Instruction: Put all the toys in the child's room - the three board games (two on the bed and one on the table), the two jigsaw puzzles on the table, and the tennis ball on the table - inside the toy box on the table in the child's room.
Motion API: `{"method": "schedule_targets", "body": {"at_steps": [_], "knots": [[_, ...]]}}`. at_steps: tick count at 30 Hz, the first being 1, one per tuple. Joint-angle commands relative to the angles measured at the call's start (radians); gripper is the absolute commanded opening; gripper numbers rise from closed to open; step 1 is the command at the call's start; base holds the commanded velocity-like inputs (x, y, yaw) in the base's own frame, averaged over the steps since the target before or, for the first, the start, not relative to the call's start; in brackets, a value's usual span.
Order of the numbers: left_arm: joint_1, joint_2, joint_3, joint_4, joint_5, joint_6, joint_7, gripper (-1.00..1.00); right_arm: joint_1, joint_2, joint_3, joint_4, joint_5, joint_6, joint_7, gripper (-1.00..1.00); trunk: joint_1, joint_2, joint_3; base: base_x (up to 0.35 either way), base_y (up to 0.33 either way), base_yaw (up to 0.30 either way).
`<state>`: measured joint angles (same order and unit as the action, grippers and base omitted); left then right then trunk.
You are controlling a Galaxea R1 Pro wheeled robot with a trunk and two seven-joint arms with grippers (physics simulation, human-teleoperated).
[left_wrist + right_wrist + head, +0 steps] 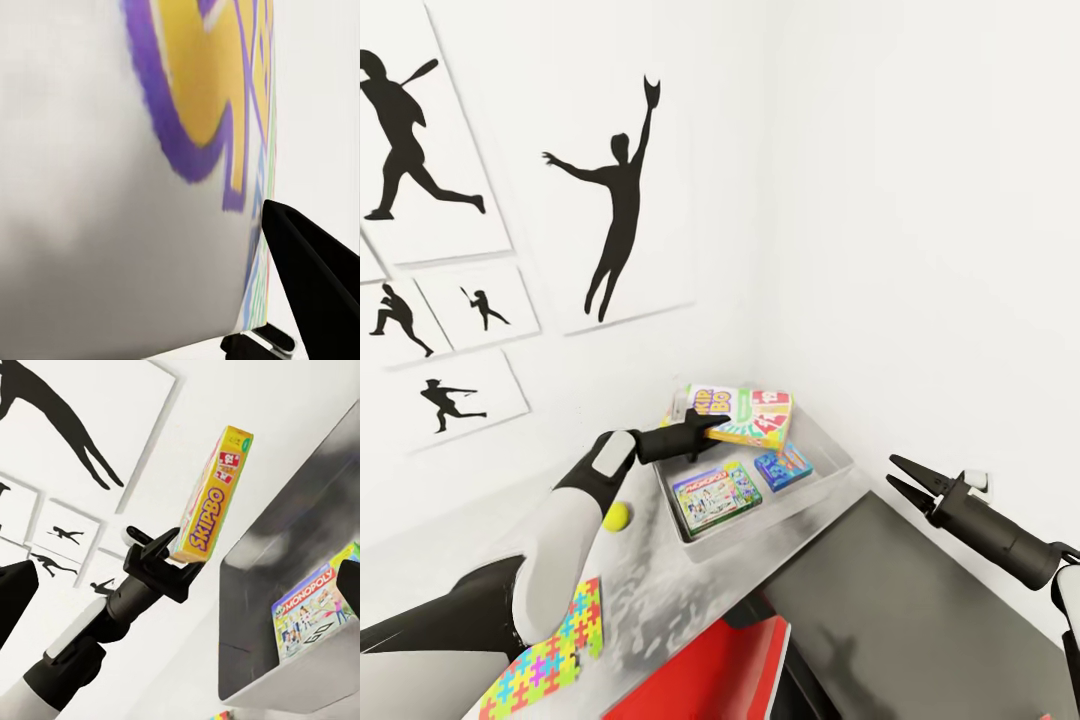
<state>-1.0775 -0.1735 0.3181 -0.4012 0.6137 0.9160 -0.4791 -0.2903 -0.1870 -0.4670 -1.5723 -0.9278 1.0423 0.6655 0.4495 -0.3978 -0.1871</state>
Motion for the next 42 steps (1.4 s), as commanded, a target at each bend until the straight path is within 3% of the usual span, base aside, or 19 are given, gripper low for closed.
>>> {"method": "schedule_targets", "body": {"at_steps": [1,18,29,41,42], "knots": [[-0.001,-0.001,0.008,0.009,0.010,0.002,-0.004,-1.00,-0.001,0.000,-0.002,0.000,0.004,0.005,0.006,1.00,0.001,-0.002,-0.004,0.000,0.000,0.000],[-0.002,-0.001,0.007,0.117,0.029,-0.117,0.001,-1.00,-0.001,0.001,0.000,-0.001,0.006,0.005,0.005,1.00,0.001,-0.002,-0.031,0.000,0.000,0.000],[-0.002,-0.001,0.007,0.120,0.029,-0.125,0.003,-1.00,-0.001,0.002,0.000,-0.001,0.006,0.005,0.005,1.00,0.001,-0.002,-0.049,0.000,0.000,0.000],[-0.002,-0.001,0.007,0.121,0.029,-0.122,0.003,-1.00,-0.001,0.002,-0.001,-0.001,0.003,0.005,0.005,1.00,0.001,-0.002,-0.052,0.000,0.000,0.000],[-0.002,-0.001,0.007,0.121,0.029,-0.122,0.003,1.00,-0.001,0.001,-0.001,-0.001,0.003,0.005,0.005,1.00,0.001,-0.002,-0.052,0.000,0.000,0.000]]}}
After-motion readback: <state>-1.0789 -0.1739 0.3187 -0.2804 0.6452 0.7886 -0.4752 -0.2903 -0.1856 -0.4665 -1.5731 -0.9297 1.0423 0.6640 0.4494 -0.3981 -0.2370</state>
